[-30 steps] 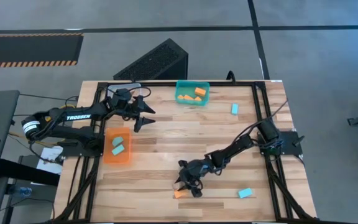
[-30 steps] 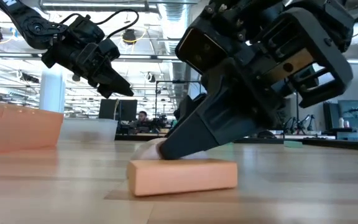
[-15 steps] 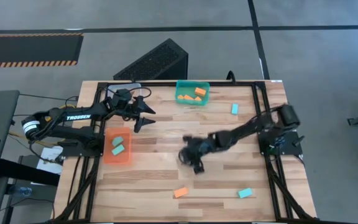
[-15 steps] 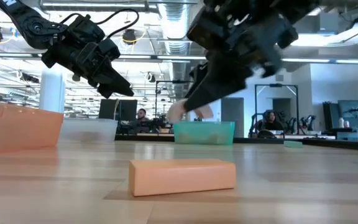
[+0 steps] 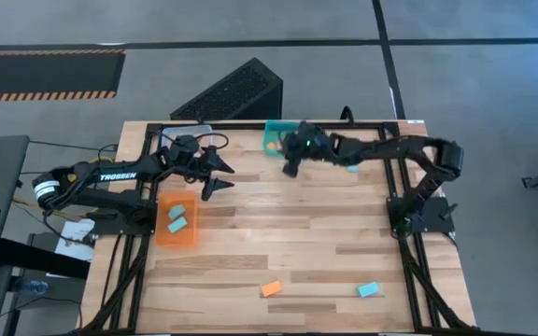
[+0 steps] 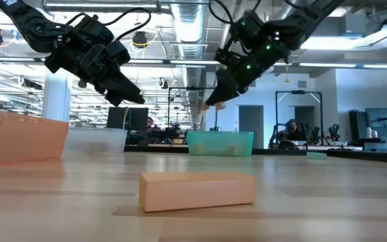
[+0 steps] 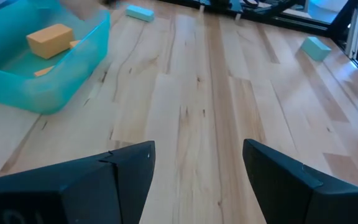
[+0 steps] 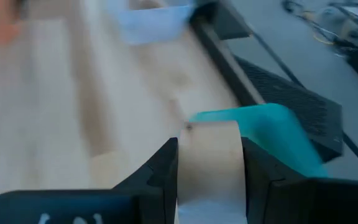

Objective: Sort & place blocks by color
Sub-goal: Put the light brown block into the transparent bin

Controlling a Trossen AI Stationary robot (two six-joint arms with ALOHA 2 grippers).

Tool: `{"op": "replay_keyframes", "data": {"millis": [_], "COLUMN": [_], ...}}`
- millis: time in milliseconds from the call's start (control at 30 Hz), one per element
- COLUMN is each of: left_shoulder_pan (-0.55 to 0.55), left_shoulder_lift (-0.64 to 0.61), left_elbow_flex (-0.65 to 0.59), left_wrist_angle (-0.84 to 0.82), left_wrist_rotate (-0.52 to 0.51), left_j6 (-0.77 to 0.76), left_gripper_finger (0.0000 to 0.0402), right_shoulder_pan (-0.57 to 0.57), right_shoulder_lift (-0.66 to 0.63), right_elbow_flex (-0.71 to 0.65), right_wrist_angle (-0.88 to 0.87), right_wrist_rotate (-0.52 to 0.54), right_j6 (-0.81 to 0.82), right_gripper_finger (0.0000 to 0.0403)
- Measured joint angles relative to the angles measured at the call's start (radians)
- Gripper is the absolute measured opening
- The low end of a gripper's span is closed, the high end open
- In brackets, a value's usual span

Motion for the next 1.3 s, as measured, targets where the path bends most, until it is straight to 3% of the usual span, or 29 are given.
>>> {"op": "replay_keyframes", "data": {"millis": [267,600,767,1067,1300], "left_shoulder_pan": [0.000,0.000,0.000,0.000,0.000], "left_shoulder_lift": [0.000,0.000,0.000,0.000,0.000], "left_elbow_flex": [0.000,0.000,0.000,0.000,0.000], "left_wrist_angle": [0.006,-0.002,-0.018,-0.016,-0.016], "left_wrist_rotate": [-0.031,-0.034,-0.045,-0.049,-0.049], "left_j6": [0.016,0.016,0.027,0.030,0.029], "left_gripper_finger": [0.0228,0.0229,0.0229,0.0229,0.0229], "right_shoulder_pan": [-0.169,-0.221,-0.233,-0.270,-0.283], "right_shoulder_lift": [0.076,0.282,0.329,0.278,0.138], "right_elbow_flex": [0.017,0.181,0.235,0.254,0.254], "right_wrist_angle": [0.065,0.056,-0.008,-0.079,-0.339], "right_wrist_rotate": [-0.112,-0.114,-0.114,-0.112,-0.112], "right_j6": [0.088,0.094,0.110,0.114,0.135], "right_gripper_finger": [0.0129,0.0132,0.0164,0.0261,0.0275]}}
